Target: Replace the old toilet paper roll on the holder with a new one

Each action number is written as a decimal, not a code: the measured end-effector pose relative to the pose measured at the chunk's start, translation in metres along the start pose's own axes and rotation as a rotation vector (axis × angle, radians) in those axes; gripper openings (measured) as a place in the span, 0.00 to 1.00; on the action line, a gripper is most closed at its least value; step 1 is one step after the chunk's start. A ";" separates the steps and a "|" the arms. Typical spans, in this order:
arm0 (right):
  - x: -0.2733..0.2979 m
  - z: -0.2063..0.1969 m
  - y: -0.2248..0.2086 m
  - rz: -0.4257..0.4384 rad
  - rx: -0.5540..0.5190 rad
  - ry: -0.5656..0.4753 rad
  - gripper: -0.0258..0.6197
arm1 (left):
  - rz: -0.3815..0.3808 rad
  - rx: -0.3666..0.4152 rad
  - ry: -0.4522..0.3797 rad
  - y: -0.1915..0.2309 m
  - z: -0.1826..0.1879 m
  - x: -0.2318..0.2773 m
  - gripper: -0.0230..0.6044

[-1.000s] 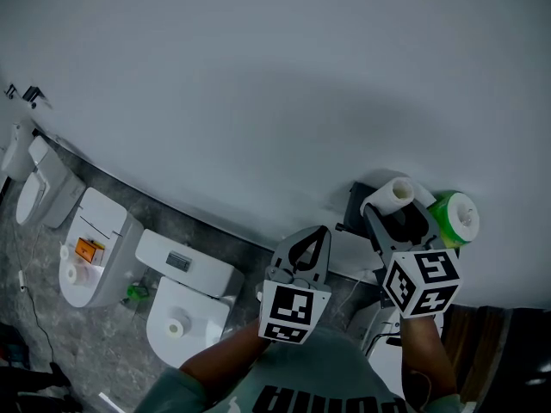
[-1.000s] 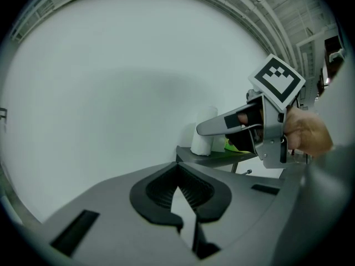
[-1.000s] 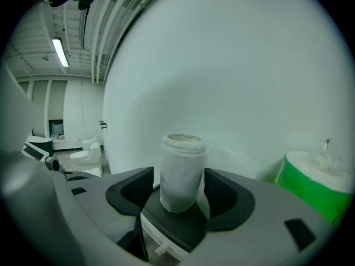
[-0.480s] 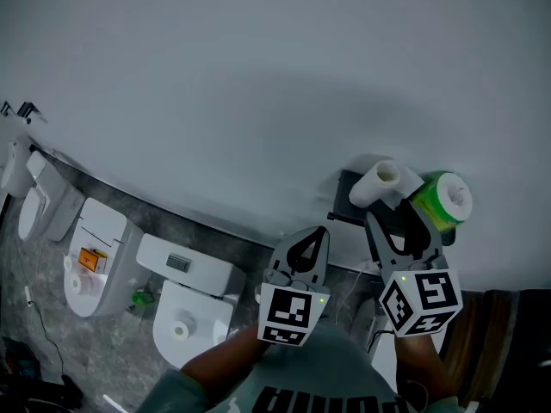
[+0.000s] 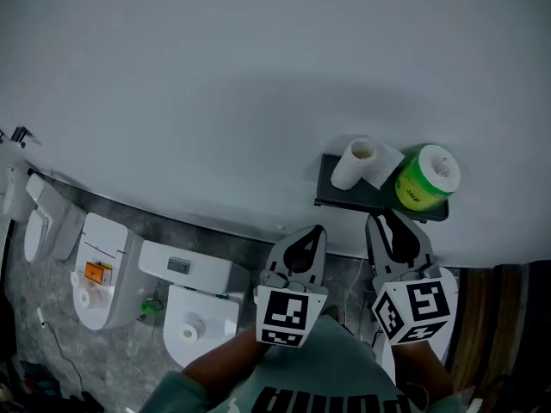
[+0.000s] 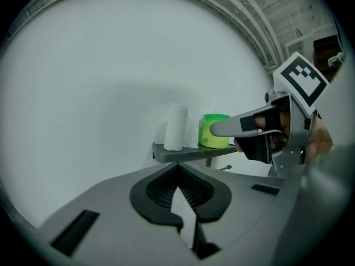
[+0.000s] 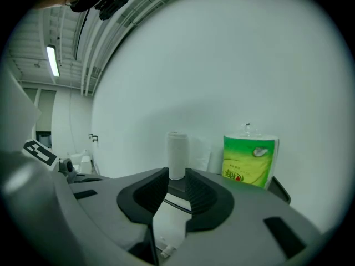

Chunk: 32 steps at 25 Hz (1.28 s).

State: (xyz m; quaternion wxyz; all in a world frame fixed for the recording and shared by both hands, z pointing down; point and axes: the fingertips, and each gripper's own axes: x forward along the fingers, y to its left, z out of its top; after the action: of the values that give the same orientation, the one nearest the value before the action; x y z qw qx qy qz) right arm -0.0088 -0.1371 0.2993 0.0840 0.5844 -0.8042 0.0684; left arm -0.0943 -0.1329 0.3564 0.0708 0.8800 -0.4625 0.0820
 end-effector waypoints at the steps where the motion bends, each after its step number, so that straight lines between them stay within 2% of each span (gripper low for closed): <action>1: -0.003 -0.002 -0.002 -0.007 0.004 -0.003 0.18 | -0.004 0.003 0.000 -0.002 0.000 0.000 0.05; 7: -0.022 -0.011 -0.012 -0.046 0.032 -0.023 0.06 | -0.037 0.025 0.005 -0.019 0.000 0.000 0.05; 17: -0.057 -0.029 -0.029 -0.097 0.055 -0.030 0.05 | -0.124 0.055 0.016 -0.061 -0.003 0.009 0.05; 25: -0.078 -0.038 -0.061 -0.171 0.072 -0.030 0.05 | -0.186 0.078 0.024 -0.093 -0.002 0.020 0.05; 32: -0.084 -0.041 -0.083 -0.183 0.078 -0.024 0.09 | -0.200 0.095 0.020 -0.112 0.003 0.028 0.05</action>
State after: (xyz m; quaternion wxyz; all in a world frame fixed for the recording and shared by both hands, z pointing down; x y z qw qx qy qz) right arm 0.0974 -0.0759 0.3219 0.0576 0.6590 -0.7452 0.0845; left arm 0.0137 -0.0931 0.3534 0.0415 0.9232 -0.3673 0.1050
